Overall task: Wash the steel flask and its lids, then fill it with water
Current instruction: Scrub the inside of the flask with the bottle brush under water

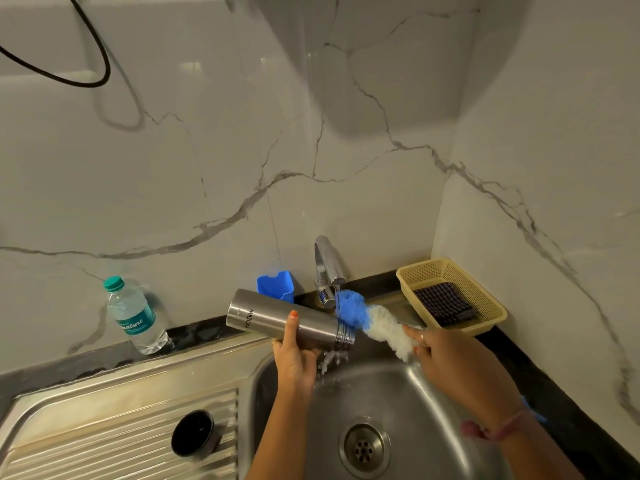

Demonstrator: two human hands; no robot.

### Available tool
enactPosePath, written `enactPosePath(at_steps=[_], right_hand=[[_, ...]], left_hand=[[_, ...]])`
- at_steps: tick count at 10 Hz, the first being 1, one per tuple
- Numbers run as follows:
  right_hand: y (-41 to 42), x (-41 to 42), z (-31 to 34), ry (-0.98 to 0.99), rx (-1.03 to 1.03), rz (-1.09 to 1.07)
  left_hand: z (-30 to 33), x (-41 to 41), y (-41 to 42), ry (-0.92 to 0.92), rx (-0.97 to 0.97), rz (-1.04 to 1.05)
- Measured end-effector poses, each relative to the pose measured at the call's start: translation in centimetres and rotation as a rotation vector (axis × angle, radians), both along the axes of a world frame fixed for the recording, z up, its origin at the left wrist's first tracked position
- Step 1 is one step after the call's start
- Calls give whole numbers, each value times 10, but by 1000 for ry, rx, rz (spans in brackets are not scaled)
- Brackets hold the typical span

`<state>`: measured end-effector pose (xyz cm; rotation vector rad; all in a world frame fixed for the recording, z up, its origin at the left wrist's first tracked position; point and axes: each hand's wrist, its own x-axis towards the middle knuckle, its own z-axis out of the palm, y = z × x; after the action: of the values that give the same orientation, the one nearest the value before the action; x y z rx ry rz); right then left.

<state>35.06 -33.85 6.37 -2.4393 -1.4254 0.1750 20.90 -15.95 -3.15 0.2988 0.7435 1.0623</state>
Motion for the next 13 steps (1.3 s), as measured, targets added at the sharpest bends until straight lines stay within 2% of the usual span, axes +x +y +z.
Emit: enactPosePath(at_steps=[2,3,4,5,6,10,12,13], right_hand=[[-7,6,-6,22,78,18],[-9,10,-11,-71,152,7],[-4,-2,-5,-13,-24,14],[-8,-1,-5,-3,18,14],[-14,5,-4,111,98,23],[-7,-1,-11,45,-31,-43],[-13,21,5,200,-17,52],[-1,33,-4,389,-38,38]], left_hand=[[5,-4,-2,-20,46,-5],[8,-4,-4,1,-8,14],[6,-1,-8,-10,-24,14],[6,-2,-2,-25,7,2],[3,-3,2,-22,17,12],[-3,7,-1,5,41,-60],[-2,2,7,-32,46,-74],[2,-2,0,-64,36,-109]])
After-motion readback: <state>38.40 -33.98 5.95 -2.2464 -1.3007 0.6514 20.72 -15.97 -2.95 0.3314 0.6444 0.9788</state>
